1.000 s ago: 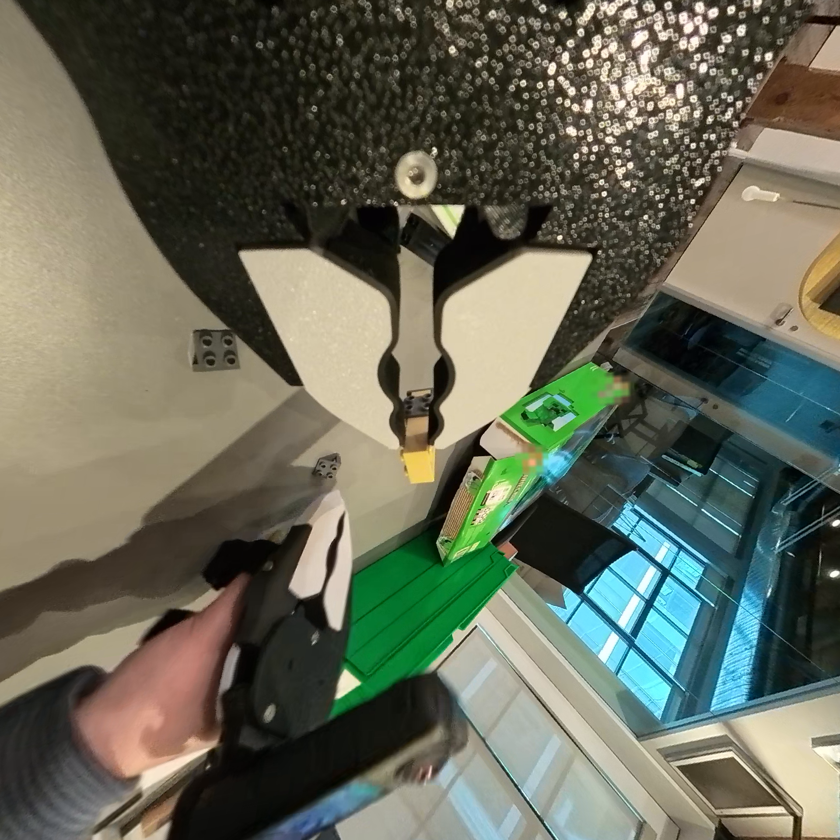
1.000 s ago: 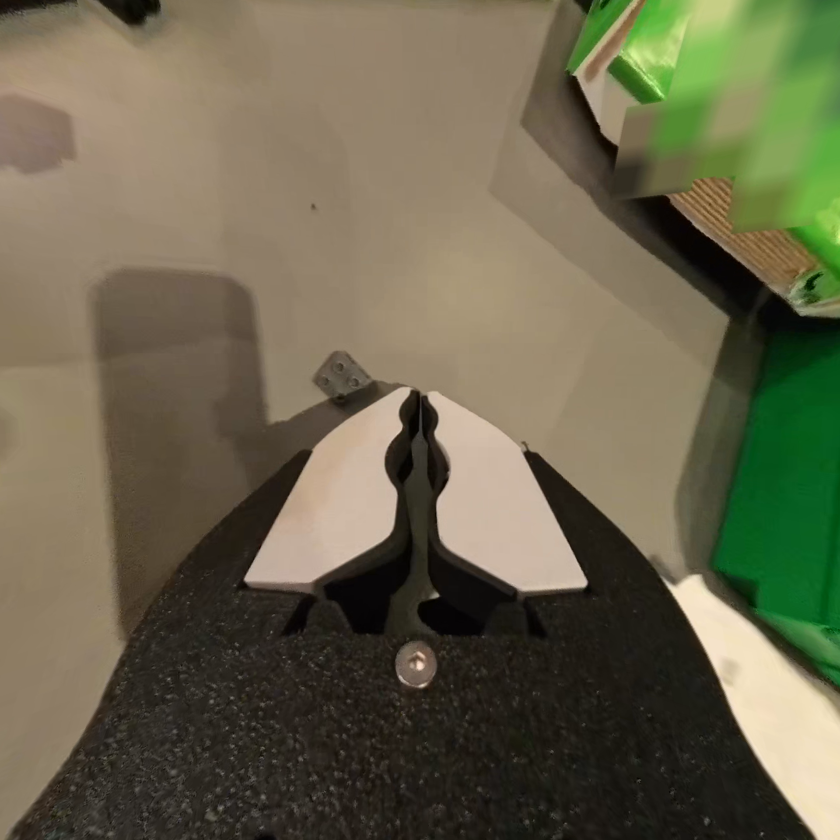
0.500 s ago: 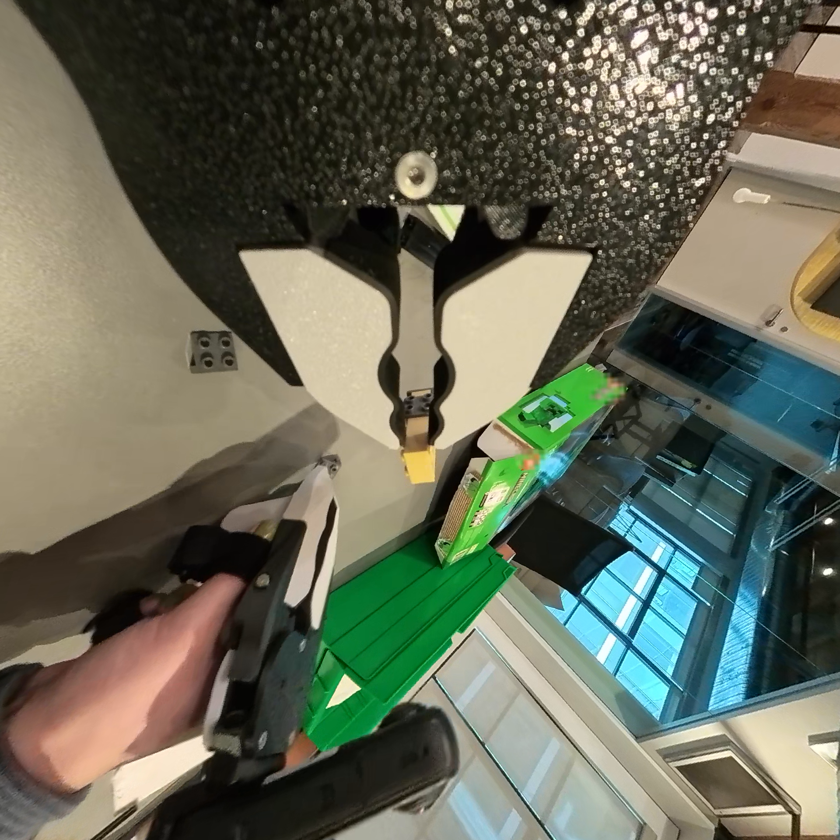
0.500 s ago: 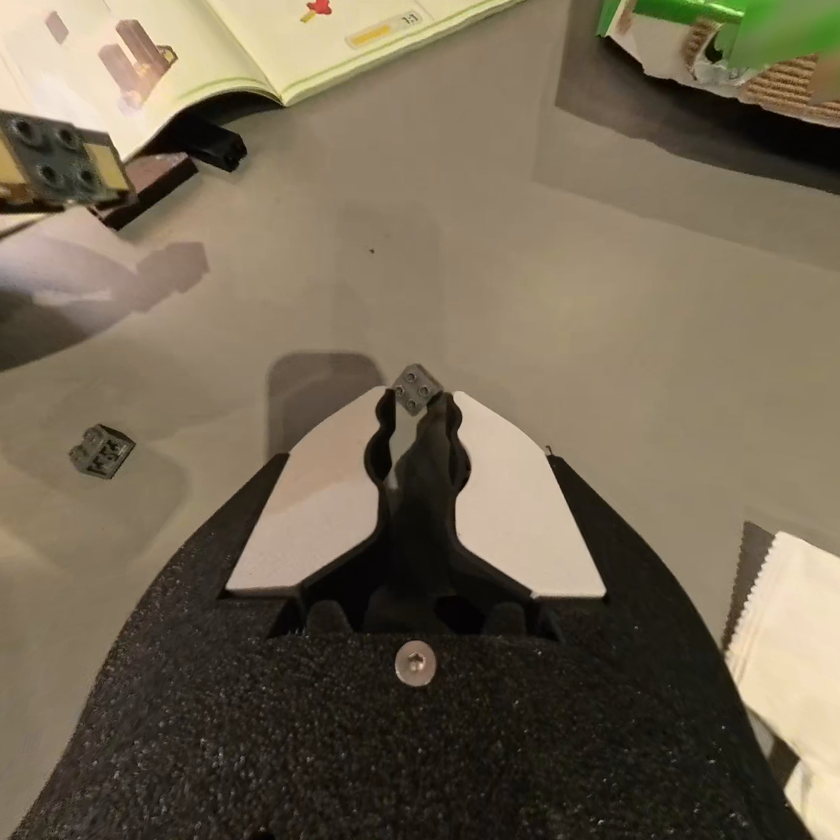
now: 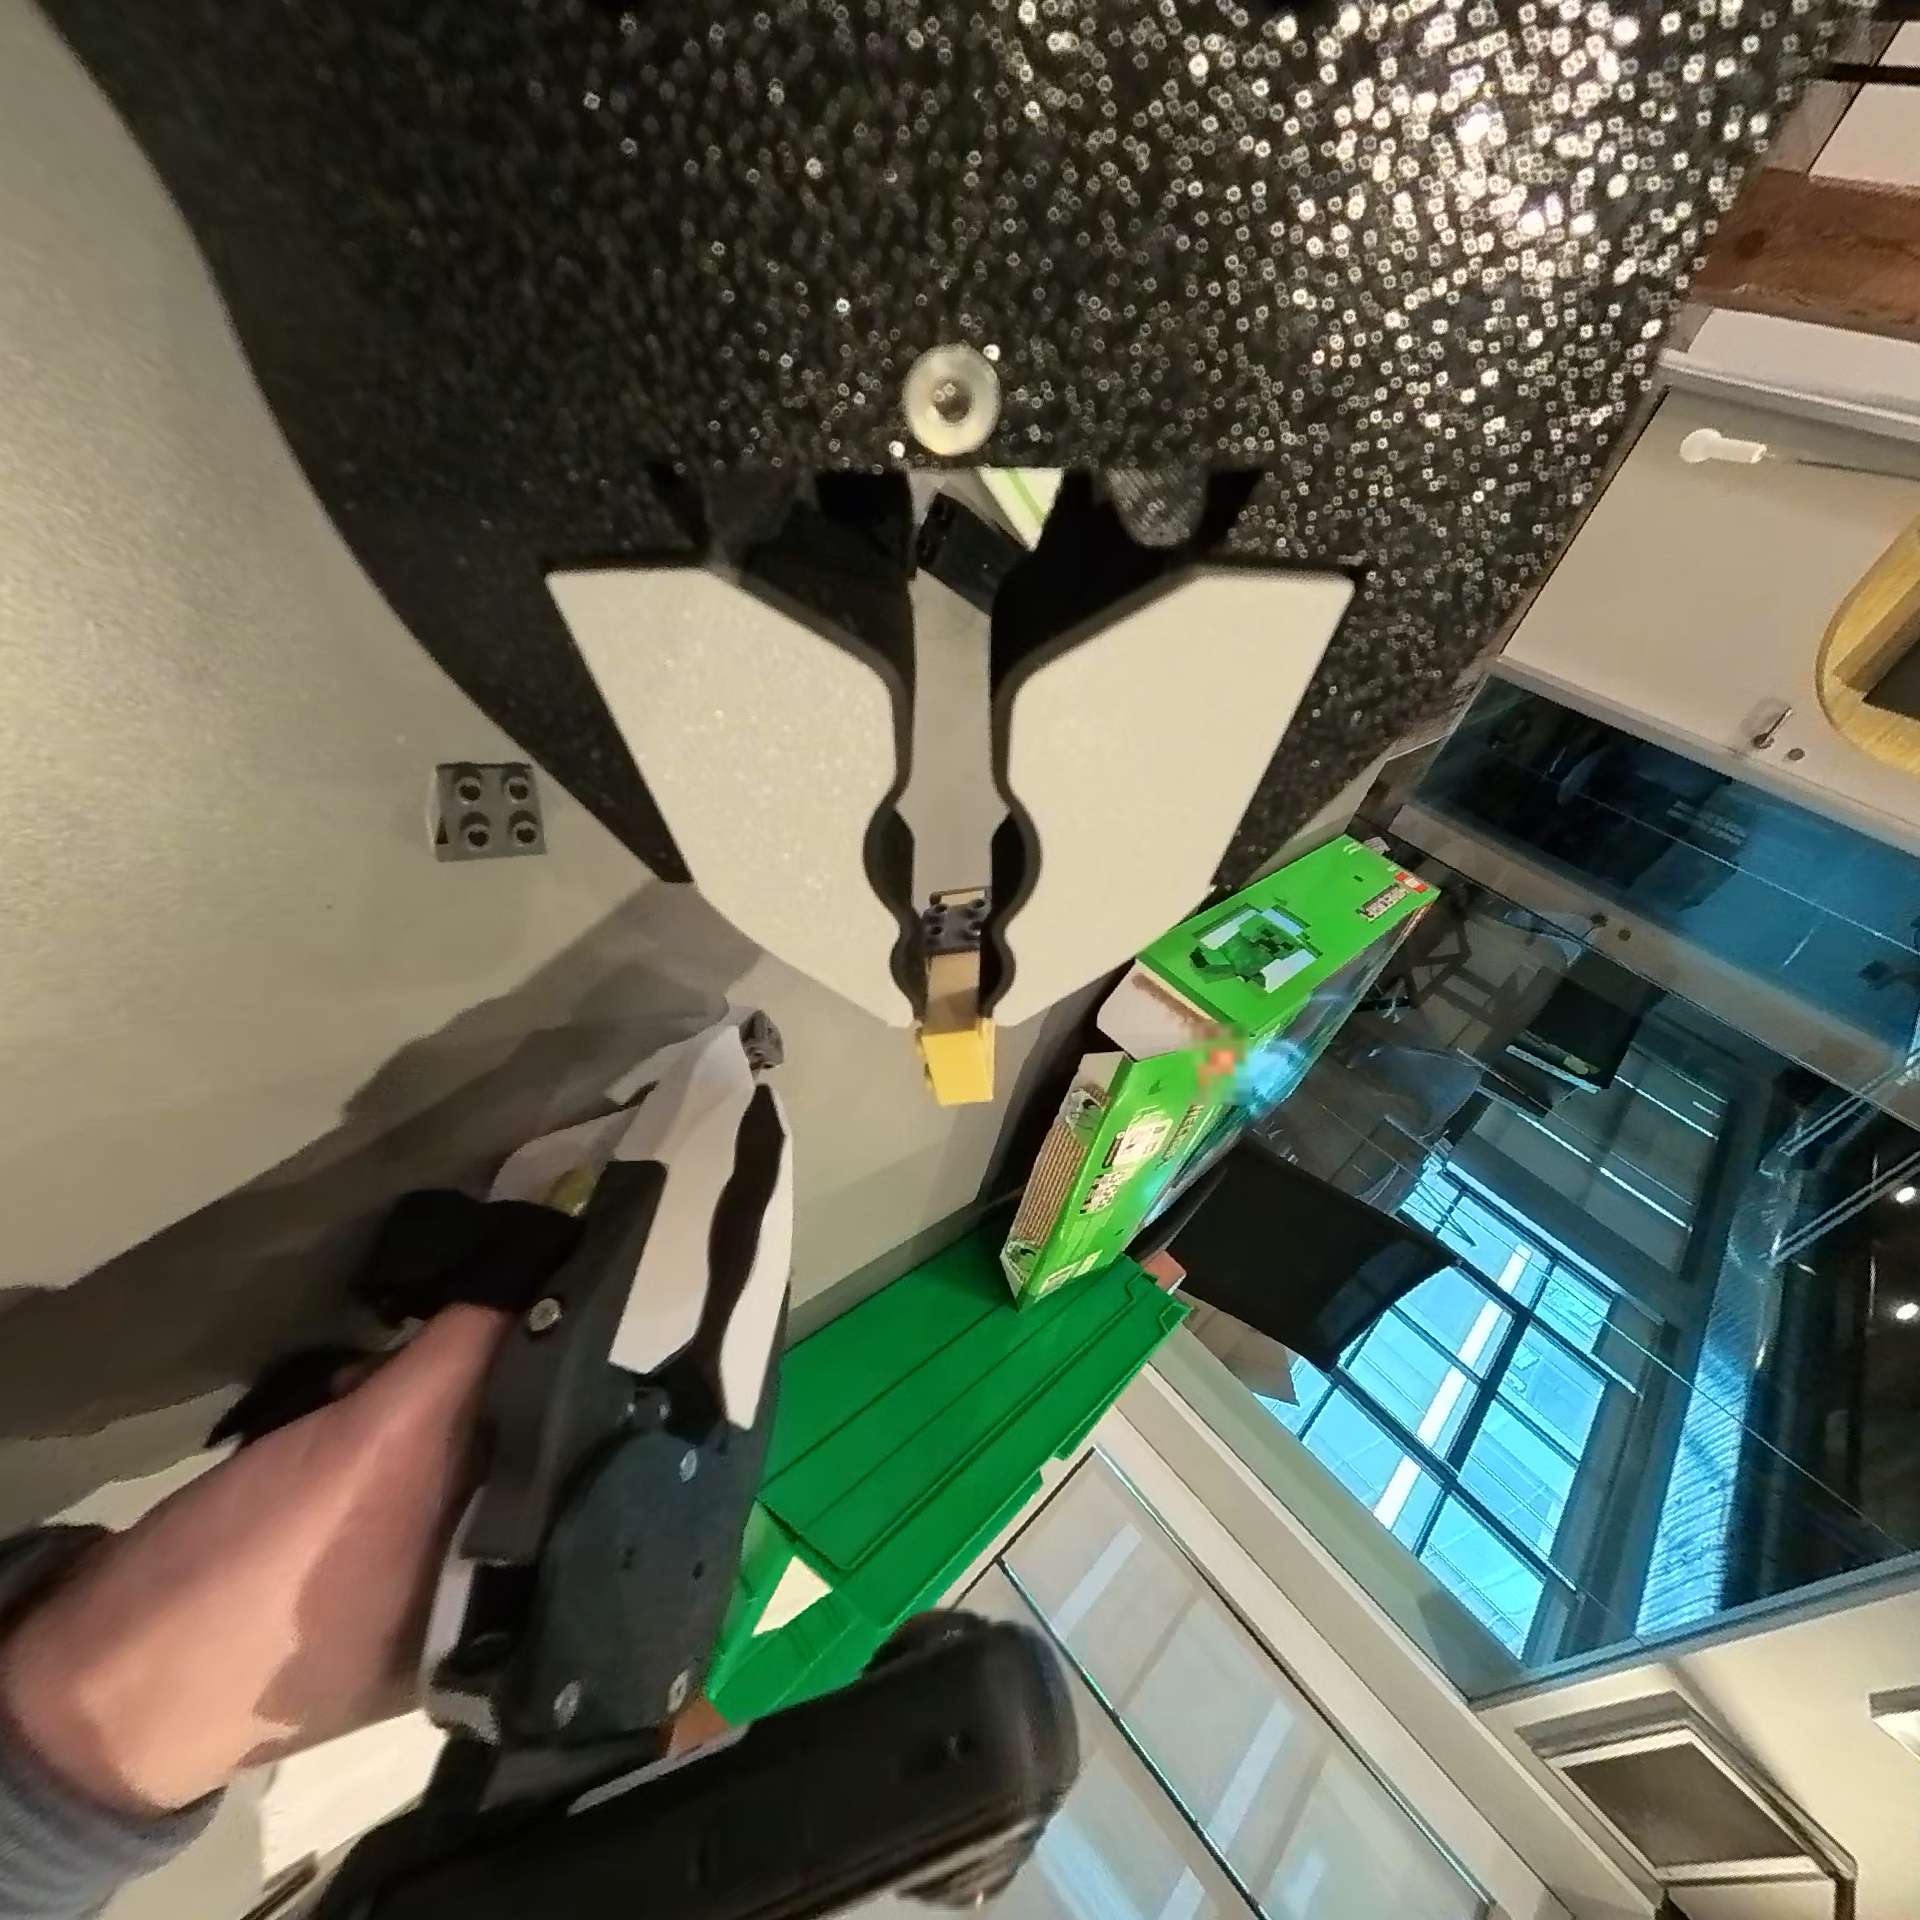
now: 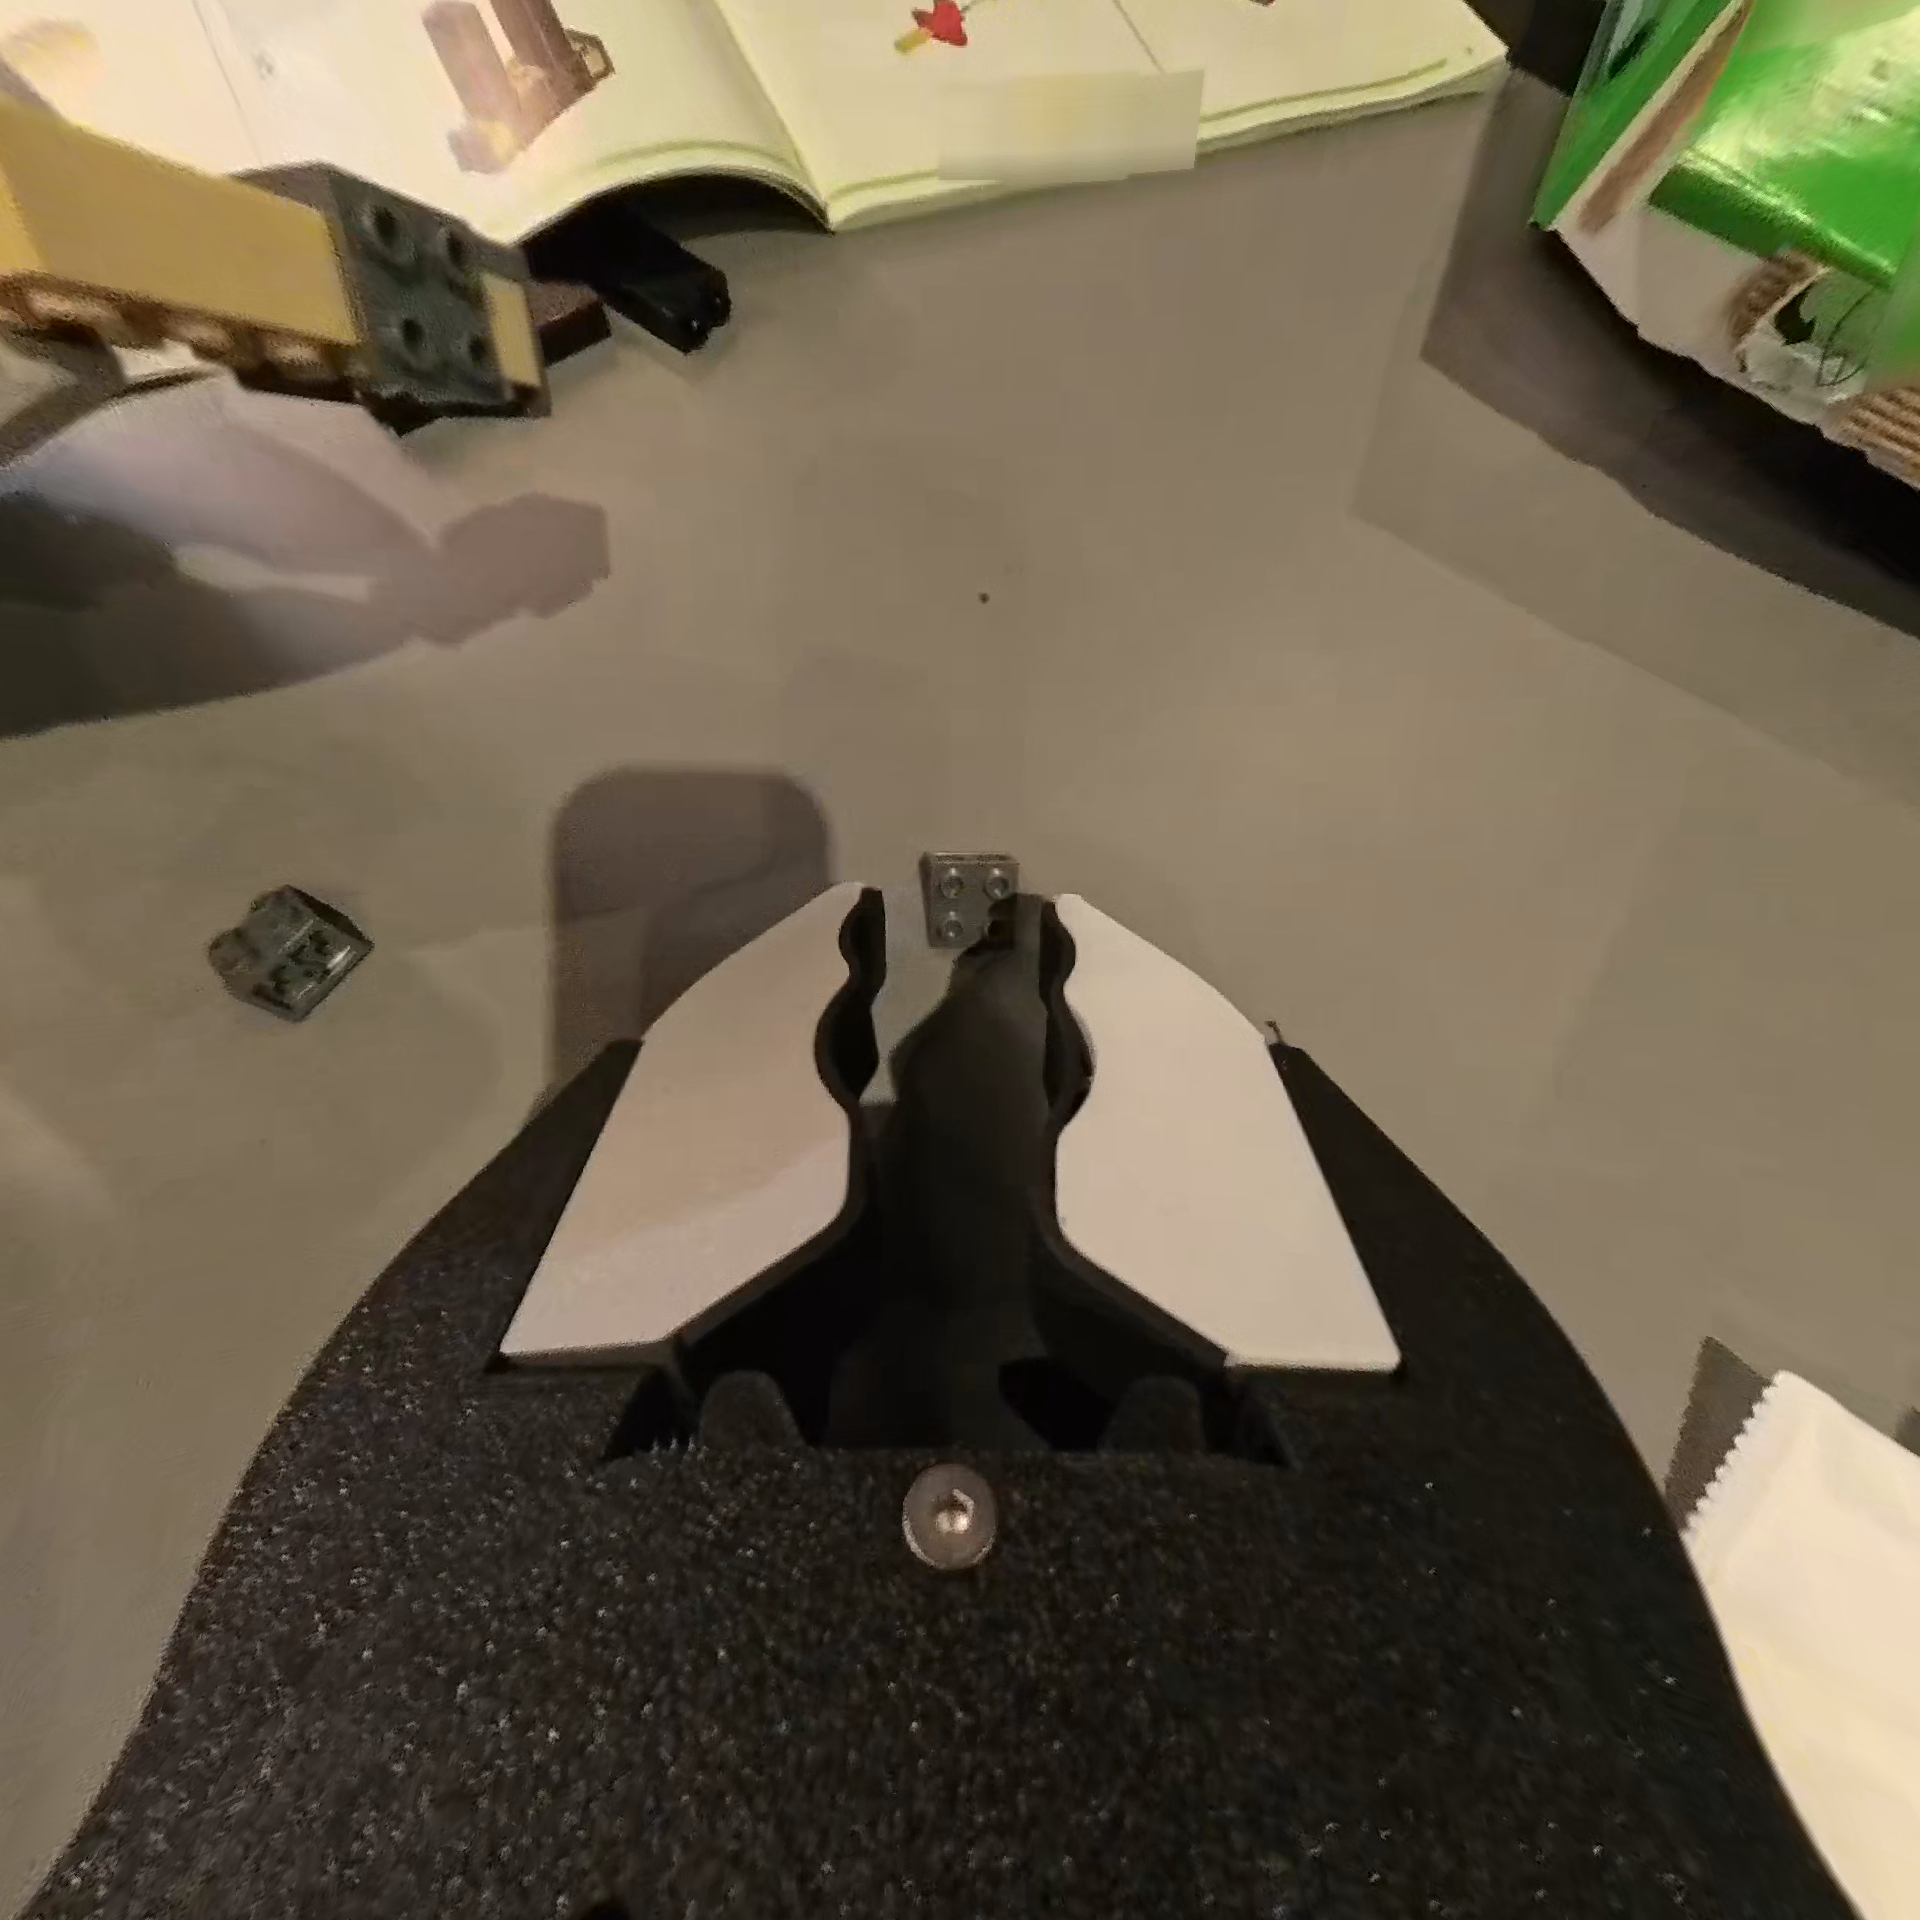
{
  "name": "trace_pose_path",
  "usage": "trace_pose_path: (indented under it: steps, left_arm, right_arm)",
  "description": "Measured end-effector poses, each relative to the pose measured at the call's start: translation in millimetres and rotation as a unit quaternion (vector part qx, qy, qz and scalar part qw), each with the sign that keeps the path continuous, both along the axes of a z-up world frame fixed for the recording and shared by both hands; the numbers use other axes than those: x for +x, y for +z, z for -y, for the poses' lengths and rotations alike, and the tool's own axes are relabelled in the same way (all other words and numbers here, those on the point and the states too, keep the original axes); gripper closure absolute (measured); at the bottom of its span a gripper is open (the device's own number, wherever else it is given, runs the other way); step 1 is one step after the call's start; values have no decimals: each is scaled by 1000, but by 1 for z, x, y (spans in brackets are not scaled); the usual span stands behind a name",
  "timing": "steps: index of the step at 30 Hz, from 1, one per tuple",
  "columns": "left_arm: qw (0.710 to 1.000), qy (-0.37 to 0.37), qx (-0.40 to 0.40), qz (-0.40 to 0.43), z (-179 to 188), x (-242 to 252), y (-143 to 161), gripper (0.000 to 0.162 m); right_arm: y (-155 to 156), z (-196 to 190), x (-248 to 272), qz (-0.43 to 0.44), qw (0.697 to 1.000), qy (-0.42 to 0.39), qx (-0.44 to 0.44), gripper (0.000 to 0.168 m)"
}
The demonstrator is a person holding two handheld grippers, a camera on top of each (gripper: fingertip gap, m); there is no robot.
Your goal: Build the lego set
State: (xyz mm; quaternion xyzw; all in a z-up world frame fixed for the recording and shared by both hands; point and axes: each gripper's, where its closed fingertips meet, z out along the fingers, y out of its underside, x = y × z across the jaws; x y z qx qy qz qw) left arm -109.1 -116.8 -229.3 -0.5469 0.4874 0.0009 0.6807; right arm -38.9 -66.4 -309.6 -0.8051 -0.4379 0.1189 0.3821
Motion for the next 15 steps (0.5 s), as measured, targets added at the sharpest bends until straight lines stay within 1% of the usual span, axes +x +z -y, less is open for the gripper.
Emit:
trace_pose_path:
  steps: [3, 5, 8, 12, 13, 15]
  left_arm:
    - [1000, -1, 0, -2, 0, 1, 0, 153]
    - [1000, -2, 0, -2, 0, 1, -1, 153]
    - [1000, -6, 0, 0, 1, 1, 0, 153]
    - [1000, -17, 1, 6, 4, 2, 1, 153]
    - [1000, -22, 1, 9, 5, 3, 2, 153]
    - [1000, -26, -2, 8, 5, 3, 1, 153]
  right_arm:
    - [2, -1, -2, 2, 1000, 7, 21, 142]
    - [2, -2, -3, 2, 1000, 15, 20, 144]
    - [0, -5, -2, 19, 999, 32, 18, 153]
    - [-1, -5, 0, 29, 997, 67, 3, 154]
    - [0, -4, -2, 24, 997, 78, -7, 154]
    - [9, 2, -13, -22, 993, 119, -8, 154]
